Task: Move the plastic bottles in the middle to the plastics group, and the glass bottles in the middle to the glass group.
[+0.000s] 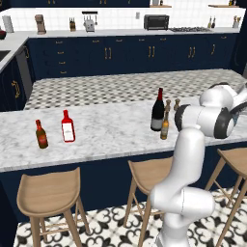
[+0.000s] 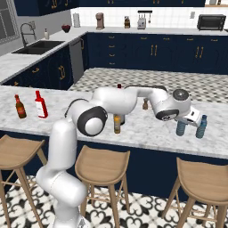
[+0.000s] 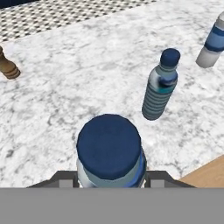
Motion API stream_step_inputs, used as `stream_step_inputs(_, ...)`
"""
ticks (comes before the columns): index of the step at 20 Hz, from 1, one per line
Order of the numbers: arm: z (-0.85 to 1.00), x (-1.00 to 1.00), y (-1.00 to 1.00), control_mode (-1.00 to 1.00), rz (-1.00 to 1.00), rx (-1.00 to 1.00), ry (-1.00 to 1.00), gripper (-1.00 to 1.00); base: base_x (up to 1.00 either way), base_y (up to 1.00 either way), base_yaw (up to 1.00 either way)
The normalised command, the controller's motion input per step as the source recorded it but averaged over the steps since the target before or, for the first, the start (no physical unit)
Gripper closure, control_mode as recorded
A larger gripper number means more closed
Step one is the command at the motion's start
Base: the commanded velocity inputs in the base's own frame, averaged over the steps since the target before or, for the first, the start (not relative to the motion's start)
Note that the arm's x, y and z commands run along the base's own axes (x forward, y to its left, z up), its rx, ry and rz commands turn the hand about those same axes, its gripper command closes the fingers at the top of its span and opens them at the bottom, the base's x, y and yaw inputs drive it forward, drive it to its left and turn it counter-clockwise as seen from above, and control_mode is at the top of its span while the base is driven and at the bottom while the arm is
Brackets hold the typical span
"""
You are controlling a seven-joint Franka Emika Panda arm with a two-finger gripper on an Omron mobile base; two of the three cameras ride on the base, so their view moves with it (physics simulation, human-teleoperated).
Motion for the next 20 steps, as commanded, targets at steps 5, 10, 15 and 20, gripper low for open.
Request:
stream_step_inputs(5,-0.26,0.0,0.0,-1.0,0.0,0.0,0.03,1.0,0.0,0.0,0.0)
stream_step_inputs(10,-0.28,0.0,0.0,-1.0,0.0,0.0,-0.01,1.0,0.0,0.0,0.0)
stream_step_inputs(15,-0.11,0.0,0.0,-1.0,0.0,0.0,-0.01,1.0,0.0,0.0,0.0)
stream_step_inputs(20,-0.23,0.08,0.0,-1.0,0.0,0.0,0.0,1.0,0.0,0.0,0.0)
